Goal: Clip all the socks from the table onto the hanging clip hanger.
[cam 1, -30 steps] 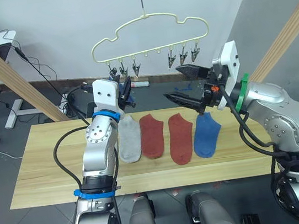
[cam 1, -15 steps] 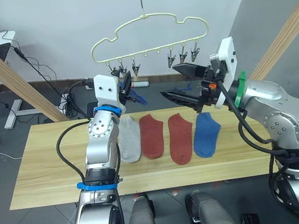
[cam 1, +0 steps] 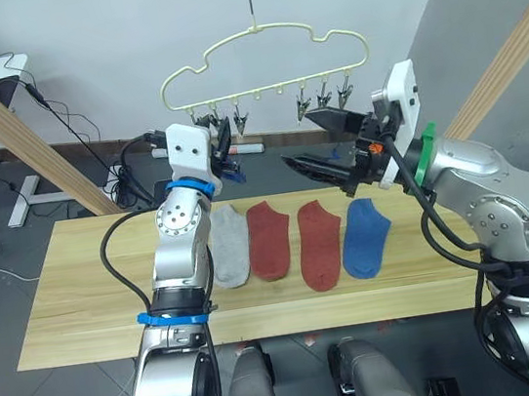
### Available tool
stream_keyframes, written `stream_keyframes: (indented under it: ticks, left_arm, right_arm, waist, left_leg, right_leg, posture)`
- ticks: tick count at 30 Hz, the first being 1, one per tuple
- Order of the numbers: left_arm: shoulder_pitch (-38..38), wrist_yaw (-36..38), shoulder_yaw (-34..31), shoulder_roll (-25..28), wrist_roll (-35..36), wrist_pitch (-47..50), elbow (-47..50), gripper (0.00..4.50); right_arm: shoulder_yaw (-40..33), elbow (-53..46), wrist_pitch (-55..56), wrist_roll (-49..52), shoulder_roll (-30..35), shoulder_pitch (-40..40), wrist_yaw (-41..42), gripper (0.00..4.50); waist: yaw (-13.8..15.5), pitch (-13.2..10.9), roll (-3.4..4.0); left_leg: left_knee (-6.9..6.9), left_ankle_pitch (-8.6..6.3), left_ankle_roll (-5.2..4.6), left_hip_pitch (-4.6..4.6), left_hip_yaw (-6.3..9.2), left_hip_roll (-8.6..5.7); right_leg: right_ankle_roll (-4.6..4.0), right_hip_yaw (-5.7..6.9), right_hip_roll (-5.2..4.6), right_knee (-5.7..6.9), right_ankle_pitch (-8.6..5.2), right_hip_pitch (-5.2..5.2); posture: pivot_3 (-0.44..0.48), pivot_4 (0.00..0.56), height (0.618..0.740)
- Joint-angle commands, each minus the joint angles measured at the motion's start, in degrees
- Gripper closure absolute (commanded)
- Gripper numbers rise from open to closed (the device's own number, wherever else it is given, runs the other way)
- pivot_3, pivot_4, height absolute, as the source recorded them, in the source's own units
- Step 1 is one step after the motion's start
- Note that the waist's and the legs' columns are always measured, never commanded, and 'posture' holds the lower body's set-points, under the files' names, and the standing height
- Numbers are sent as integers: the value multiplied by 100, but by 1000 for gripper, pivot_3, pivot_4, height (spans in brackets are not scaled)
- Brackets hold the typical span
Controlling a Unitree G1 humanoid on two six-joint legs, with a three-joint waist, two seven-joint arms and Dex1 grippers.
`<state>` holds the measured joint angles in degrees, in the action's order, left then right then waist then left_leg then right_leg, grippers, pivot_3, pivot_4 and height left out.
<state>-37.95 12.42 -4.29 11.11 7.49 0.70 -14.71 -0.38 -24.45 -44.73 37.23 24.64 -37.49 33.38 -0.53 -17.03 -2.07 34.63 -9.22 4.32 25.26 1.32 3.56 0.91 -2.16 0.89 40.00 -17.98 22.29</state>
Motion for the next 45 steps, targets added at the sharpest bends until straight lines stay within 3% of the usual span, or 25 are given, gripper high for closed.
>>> stream_keyframes:
  ticks: [1,12,20,26,29,37,45]
  left_arm:
    - [-115,14,19,12,-74,-176,63,2921]
    - [-209,23,-24,-29,-63,-181,-54,2921]
    - [-253,76,-79,-27,-1,-203,-54,4411]
    - [-212,129,-87,17,8,-110,35,4493]
    - [-210,209,-144,77,148,279,176,4493]
    - [-158,811,-334,555,1044,2270,1015,4493]
    - [71,1052,-306,966,1180,2849,1465,4493]
  right_arm:
    - [-115,-255,39,112,44,-103,-28,0]
    - [-135,-260,22,153,22,-94,-91,0]
    - [-116,-260,6,175,34,-50,-111,0]
    - [-31,-235,1,30,105,94,-137,0]
    - [452,29,-40,-767,576,439,-290,0]
    - [1374,1815,998,-2497,954,1254,-446,0]
    - [1506,4729,2020,-3324,402,826,-480,0]
  waist:
    - [-2,0,0]
    - [-11,0,0]
    - [-13,0,0]
    - [-12,0,0]
    - [-2,0,0]
    - [-60,2,-2]
    - [-125,2,-1]
  left_leg:
    - [0,0,0,0,0,0]
    - [1,0,0,1,0,0]
    - [1,0,0,1,0,0]
    - [1,0,0,1,0,0]
    - [1,0,0,2,0,-1]
    - [7,5,8,1,0,2]
    - [8,9,16,-11,-6,3]
  right_leg:
    - [0,1,0,0,0,0]
    - [0,0,0,0,0,0]
    - [0,0,0,0,0,0]
    - [0,0,0,0,0,0]
    - [0,0,0,0,0,0]
    - [22,-1,1,6,-12,1]
    - [18,-5,2,11,-10,-4]
  posture:
    - [-28,260,740]
    - [-27,262,740]
    - [-26,263,740]
    - [-20,263,740]
    - [-16,263,740]
    - [5,264,740]
    - [43,266,740]
